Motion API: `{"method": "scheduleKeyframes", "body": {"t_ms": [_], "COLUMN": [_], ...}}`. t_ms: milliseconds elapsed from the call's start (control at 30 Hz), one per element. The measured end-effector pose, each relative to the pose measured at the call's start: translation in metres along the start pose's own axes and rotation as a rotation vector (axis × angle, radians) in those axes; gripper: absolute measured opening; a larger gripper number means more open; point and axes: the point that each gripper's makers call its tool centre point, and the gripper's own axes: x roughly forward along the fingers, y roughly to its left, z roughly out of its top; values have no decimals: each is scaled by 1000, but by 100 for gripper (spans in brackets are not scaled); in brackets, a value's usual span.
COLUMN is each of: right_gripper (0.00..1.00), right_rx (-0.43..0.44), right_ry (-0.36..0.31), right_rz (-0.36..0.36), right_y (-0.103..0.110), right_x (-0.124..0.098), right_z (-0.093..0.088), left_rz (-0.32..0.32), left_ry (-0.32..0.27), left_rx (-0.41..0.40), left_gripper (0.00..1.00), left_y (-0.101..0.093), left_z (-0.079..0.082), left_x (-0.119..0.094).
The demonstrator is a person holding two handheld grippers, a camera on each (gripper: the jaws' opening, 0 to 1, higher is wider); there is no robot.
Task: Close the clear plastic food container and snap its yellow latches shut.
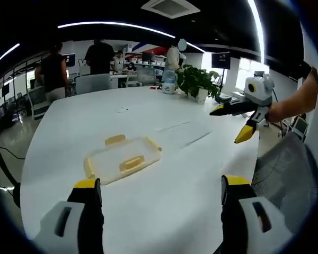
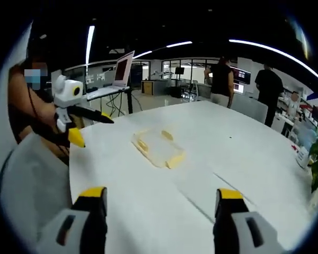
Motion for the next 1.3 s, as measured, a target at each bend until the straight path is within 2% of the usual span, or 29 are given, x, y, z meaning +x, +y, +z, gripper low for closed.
{"method": "scheduleKeyframes", "body": {"t_ms": [633,1300], "right_gripper": [82,82], "right_rx": [-65,-97], "right_ry": [21,35], "right_rz": [45,90], "right_y": [-9,-19], "right_x": [25,47], "right_z": [16,31], "left_rz": [-3,-7], "left_ry": [30,61], "left_rx": [24,49], "left_gripper": [90,89], "left_y": [22,44], "left_z": [0,-2], "left_x": [9,14]}}
